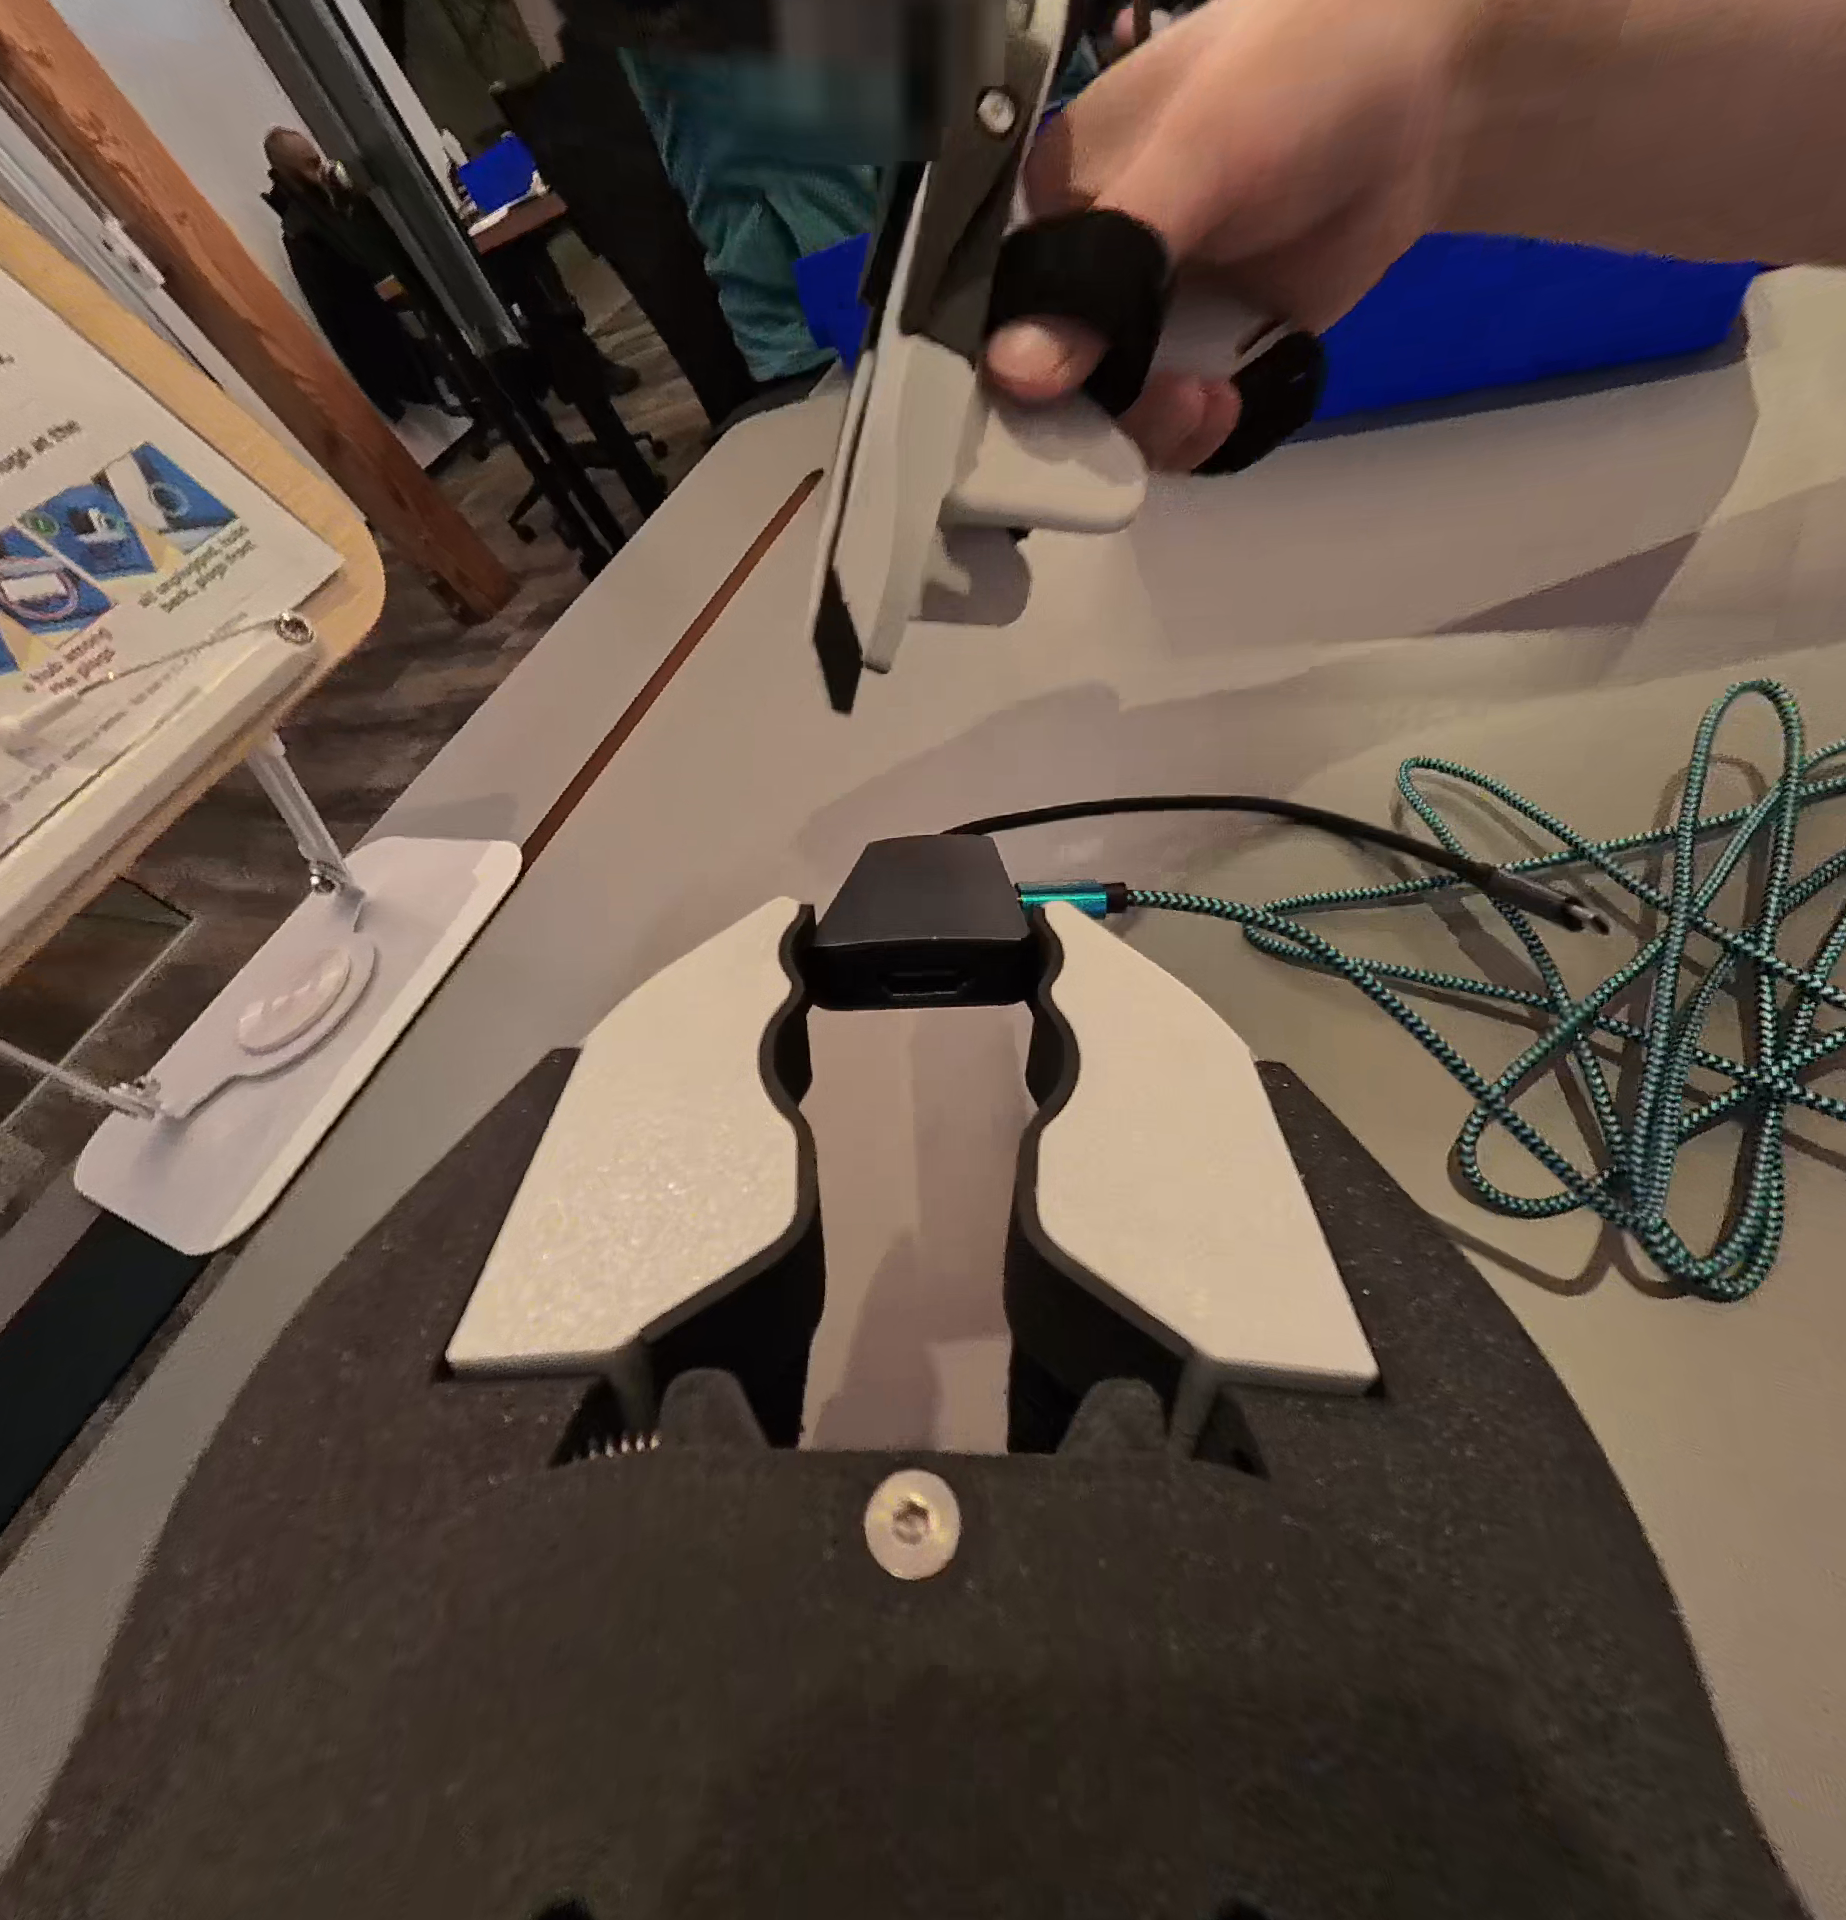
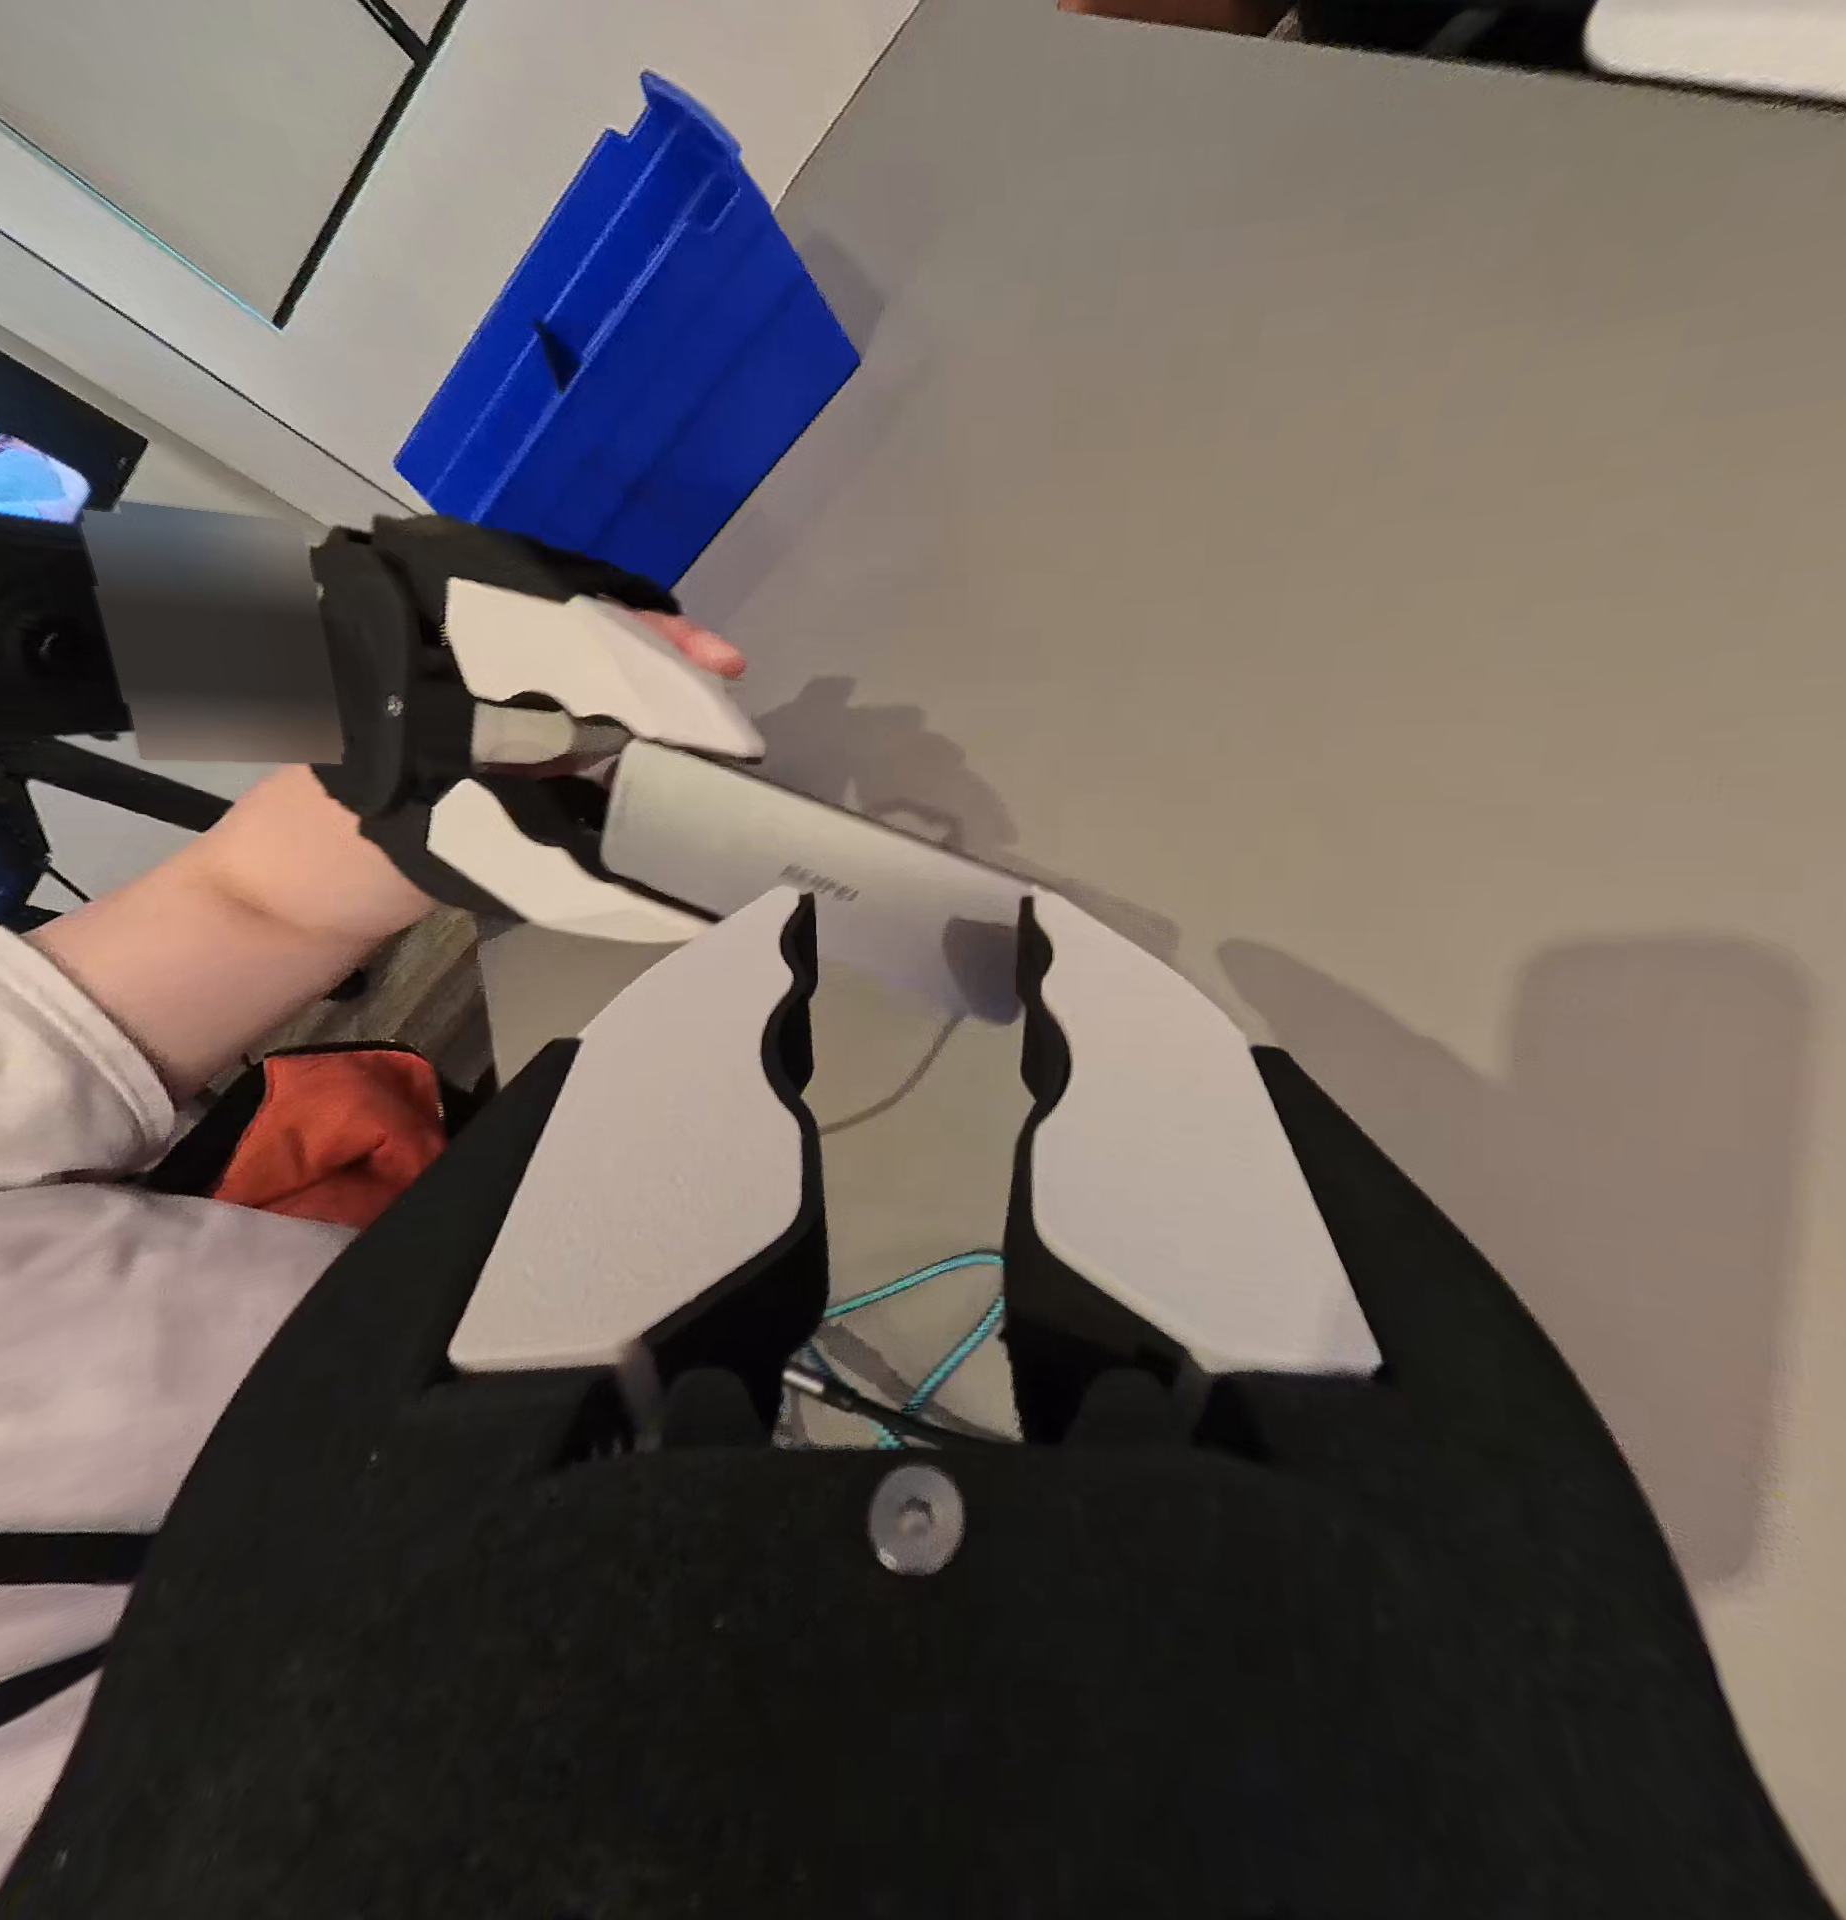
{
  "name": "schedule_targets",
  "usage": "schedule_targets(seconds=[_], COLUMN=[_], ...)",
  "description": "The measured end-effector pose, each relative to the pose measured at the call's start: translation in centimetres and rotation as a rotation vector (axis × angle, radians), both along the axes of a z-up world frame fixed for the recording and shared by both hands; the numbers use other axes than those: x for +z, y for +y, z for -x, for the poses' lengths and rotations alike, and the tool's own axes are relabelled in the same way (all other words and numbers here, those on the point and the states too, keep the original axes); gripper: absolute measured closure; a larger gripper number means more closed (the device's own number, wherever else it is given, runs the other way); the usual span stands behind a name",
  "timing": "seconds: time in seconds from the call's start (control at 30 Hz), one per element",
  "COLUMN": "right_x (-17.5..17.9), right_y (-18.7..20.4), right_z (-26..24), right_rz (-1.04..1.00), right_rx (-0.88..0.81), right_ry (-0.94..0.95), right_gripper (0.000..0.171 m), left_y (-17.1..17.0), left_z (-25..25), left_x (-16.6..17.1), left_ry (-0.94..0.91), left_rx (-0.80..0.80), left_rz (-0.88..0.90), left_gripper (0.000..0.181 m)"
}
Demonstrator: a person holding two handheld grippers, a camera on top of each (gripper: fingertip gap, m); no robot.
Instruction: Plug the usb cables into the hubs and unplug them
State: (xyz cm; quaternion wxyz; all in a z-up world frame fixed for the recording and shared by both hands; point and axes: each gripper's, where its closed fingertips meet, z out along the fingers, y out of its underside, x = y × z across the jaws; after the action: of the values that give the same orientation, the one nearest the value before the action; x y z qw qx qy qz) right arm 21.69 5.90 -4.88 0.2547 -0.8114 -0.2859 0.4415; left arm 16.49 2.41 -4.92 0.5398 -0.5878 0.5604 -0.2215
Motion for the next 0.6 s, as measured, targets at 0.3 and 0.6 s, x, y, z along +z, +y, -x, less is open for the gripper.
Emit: schedule_targets(seconds=[0.3, 0.6], right_x=[-2.8, -5.3], right_y=[-4.2, -4.8], right_z=[3.1, 5.8], right_rz=[0.053, 0.105], right_rx=[-0.022, -0.06], right_ry=[-0.084, -0.074], right_gripper=[0.139, 0.131], left_y=[0.3, 0.3], left_z=[2.3, 3.1], left_x=[-2.0, -2.7], left_ry=[0.082, 0.106], left_rx=[0.056, 0.081], left_rz=[0.011, 0.015], left_gripper=[0.143, 0.143])
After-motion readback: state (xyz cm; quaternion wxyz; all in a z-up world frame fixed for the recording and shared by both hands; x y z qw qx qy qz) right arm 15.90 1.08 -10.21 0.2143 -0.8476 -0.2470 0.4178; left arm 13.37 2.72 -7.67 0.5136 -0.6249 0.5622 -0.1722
